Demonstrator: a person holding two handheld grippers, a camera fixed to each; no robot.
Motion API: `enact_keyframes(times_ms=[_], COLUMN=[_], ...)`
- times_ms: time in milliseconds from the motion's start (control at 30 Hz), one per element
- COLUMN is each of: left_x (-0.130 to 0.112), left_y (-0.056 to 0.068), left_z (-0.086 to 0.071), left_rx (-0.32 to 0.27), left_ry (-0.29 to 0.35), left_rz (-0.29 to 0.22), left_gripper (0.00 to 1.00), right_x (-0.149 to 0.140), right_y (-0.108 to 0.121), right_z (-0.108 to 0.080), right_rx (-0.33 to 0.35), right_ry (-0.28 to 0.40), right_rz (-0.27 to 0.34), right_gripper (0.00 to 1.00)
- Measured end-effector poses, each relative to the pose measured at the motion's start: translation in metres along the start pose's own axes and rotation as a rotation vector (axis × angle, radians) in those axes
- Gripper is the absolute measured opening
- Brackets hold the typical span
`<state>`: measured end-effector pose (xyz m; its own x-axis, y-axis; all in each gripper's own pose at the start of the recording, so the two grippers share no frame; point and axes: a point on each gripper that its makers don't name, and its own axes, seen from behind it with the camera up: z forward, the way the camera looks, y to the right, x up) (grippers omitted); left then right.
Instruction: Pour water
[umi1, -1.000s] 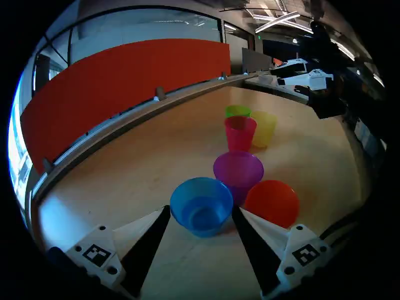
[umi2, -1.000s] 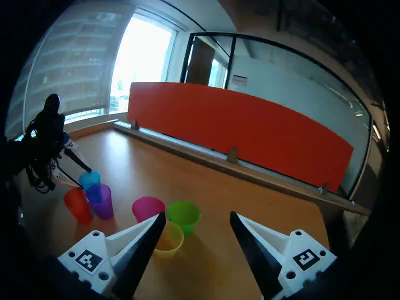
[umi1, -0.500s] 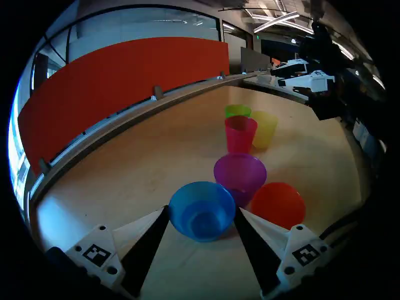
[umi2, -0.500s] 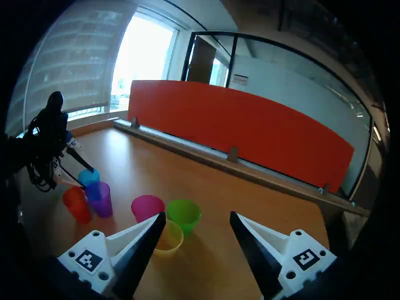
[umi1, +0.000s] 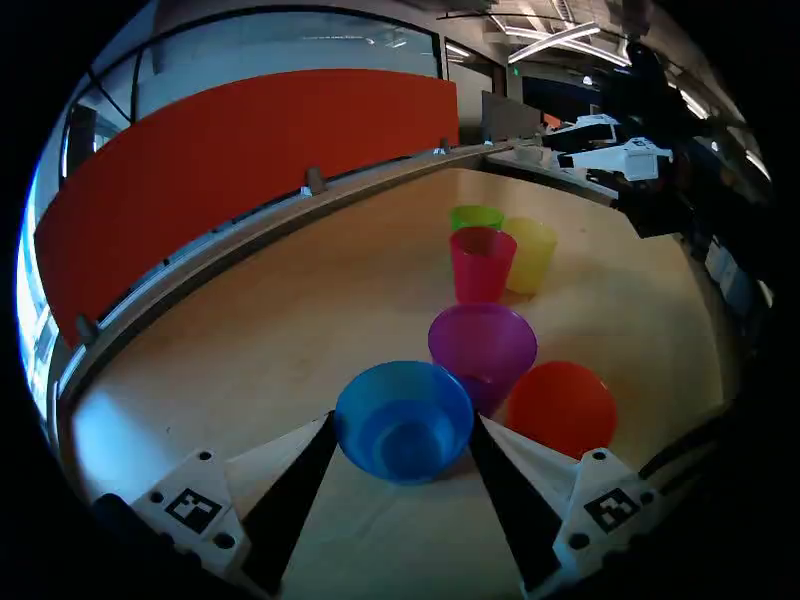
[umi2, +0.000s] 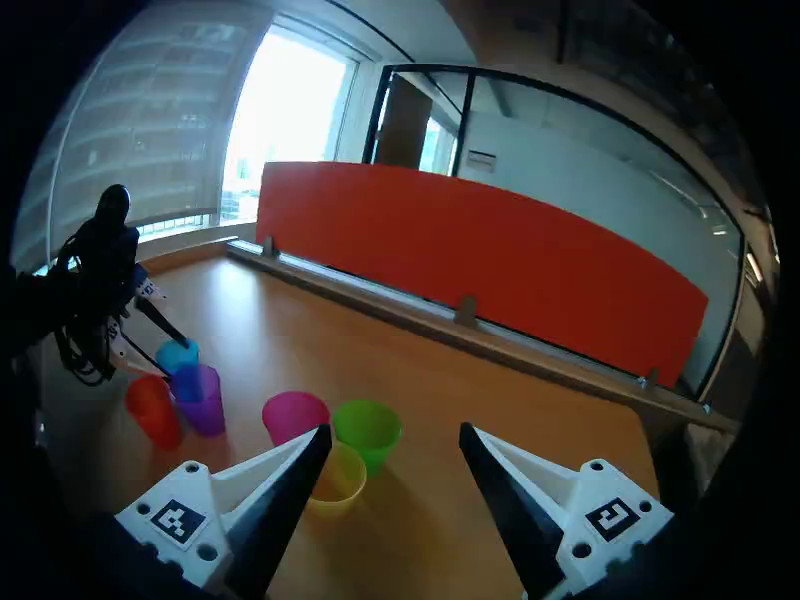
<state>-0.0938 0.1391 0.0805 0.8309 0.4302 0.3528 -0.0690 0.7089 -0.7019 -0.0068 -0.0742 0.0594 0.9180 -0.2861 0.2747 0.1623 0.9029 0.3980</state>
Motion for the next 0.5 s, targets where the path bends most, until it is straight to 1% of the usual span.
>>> enact_keyframes(times_ms=[500], left_x=[0.0016], left_y=[0.0005], left_z=[0.0000], left_rx=[-0.008], left_ry=[0.002], left_rz=[-0.028], left_gripper=[0.89], right_x=[-0.0029], right_y=[0.0002], right_z=[-0.0002], right_rx=[0.001], right_ry=[0.007], right_rz=[0.011], right_gripper=[1.00])
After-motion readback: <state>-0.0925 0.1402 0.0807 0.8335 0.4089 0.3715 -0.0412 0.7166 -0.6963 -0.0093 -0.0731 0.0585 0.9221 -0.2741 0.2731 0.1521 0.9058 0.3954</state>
